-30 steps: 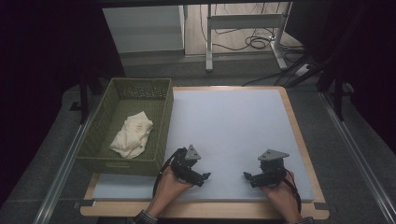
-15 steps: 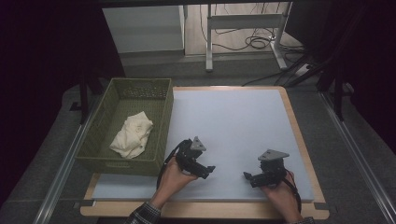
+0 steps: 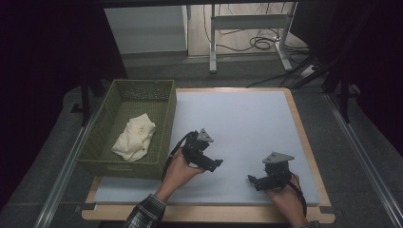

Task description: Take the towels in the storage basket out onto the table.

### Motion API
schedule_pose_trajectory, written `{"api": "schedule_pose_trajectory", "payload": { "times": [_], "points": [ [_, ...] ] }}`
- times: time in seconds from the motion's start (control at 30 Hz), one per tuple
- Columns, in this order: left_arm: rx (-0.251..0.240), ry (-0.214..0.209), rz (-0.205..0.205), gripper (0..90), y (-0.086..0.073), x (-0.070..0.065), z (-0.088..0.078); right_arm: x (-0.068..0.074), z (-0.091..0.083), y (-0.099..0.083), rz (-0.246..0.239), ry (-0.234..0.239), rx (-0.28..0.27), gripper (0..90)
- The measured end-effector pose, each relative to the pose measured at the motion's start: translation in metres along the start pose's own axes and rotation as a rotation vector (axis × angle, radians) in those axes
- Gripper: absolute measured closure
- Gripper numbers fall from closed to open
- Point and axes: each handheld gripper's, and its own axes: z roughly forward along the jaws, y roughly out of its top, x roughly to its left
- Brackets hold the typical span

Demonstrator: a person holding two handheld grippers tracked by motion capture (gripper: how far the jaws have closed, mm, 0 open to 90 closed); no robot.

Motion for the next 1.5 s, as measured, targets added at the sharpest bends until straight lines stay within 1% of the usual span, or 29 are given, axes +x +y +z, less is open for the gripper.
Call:
{"api": "schedule_pose_trajectory", "payload": {
  "times": [0.07,0.17,0.27,0.3,0.43,0.5,0.6,0.67,0.9,1.0,1.17,1.5],
  "points": [
    [0.002,0.005,0.003,2.5,0.003,0.002,-0.001,0.000,0.000,0.000,0.000,0.000,0.000,0.0],
    [0.002,0.008,-0.004,2.2,0.008,0.004,-0.004,0.000,0.000,0.000,0.001,0.000,0.001,0.0],
    [-0.004,0.011,-0.010,2.0,0.017,0.010,-0.010,0.000,0.000,0.000,-0.002,0.000,-0.001,0.0],
    [-0.004,0.011,-0.010,1.9,0.017,0.010,-0.010,0.000,0.000,0.000,-0.002,0.000,-0.001,0.0],
    [-0.011,0.027,-0.020,1.6,0.027,0.016,-0.019,0.000,0.000,0.000,-0.003,0.000,-0.001,0.0],
    [-0.011,0.034,-0.014,1.5,0.031,0.018,-0.022,0.000,0.000,0.000,-0.003,0.001,-0.001,0.0],
    [-0.016,0.052,-0.018,1.4,0.037,0.021,-0.028,0.000,0.000,0.000,-0.002,0.001,-0.003,0.0],
    [-0.011,0.059,-0.013,1.4,0.039,0.023,-0.031,0.000,0.000,0.000,-0.002,0.001,-0.003,0.0],
    [-0.001,0.084,-0.021,1.4,0.049,0.036,-0.046,0.000,0.000,0.000,-0.002,0.001,-0.003,0.0],
    [0.001,0.099,-0.031,1.4,0.051,0.043,-0.053,0.000,0.000,0.000,-0.001,0.001,-0.003,0.0],
    [0.010,0.142,-0.049,1.5,0.050,0.058,-0.064,0.000,0.000,0.000,0.000,0.001,-0.003,0.0],
    [0.024,0.215,-0.100,1.5,0.038,0.087,-0.086,0.000,0.000,0.000,-0.001,0.001,-0.003,0.0]
  ]
}}
